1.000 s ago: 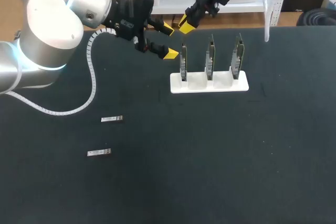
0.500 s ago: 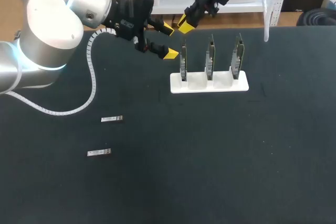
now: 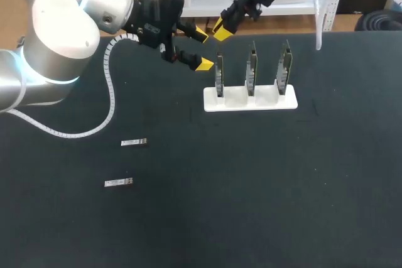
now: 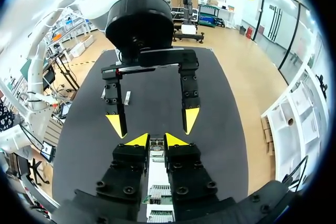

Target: Pick up the optical module with the left hand, and insert it into the network port with the right hand.

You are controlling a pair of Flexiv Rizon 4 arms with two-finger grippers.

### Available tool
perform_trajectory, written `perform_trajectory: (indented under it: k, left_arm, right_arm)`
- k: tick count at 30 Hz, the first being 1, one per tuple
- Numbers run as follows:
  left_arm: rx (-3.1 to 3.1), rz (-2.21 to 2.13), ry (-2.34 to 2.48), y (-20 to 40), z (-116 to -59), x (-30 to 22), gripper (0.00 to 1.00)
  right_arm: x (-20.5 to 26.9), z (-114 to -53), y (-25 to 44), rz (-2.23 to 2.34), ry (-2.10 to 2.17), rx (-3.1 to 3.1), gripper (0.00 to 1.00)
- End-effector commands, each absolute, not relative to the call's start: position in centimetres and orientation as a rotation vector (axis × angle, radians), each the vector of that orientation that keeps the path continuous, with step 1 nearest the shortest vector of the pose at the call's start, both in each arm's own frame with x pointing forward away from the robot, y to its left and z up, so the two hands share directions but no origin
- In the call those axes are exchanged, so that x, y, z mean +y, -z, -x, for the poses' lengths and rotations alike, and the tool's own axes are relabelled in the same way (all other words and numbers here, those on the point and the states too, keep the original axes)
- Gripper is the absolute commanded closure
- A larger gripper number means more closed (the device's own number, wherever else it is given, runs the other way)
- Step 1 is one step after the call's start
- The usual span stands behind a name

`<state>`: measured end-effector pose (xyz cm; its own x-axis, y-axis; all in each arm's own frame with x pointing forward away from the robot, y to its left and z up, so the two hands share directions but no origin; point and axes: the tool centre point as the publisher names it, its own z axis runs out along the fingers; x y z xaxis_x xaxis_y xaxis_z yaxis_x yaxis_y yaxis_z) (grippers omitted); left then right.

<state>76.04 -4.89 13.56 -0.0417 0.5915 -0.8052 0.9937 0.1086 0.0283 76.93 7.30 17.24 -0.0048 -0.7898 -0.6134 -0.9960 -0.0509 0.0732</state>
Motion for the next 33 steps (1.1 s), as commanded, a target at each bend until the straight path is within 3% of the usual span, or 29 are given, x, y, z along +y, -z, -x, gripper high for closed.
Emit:
perform_trajectory:
  k: [1,33]
  left_arm:
    - [1.714,-1.563,0.759,-13.53,-76.22,-4.93,0.00]
    - [1.714,-1.563,0.759,-13.53,-76.22,-4.93,0.00]
  right_arm:
    - [7.32,-77.09,-17.05,1.897,-0.730,1.844,1.00]
    - [7.17,-76.93,-17.02,1.902,-0.718,1.841,1.00]
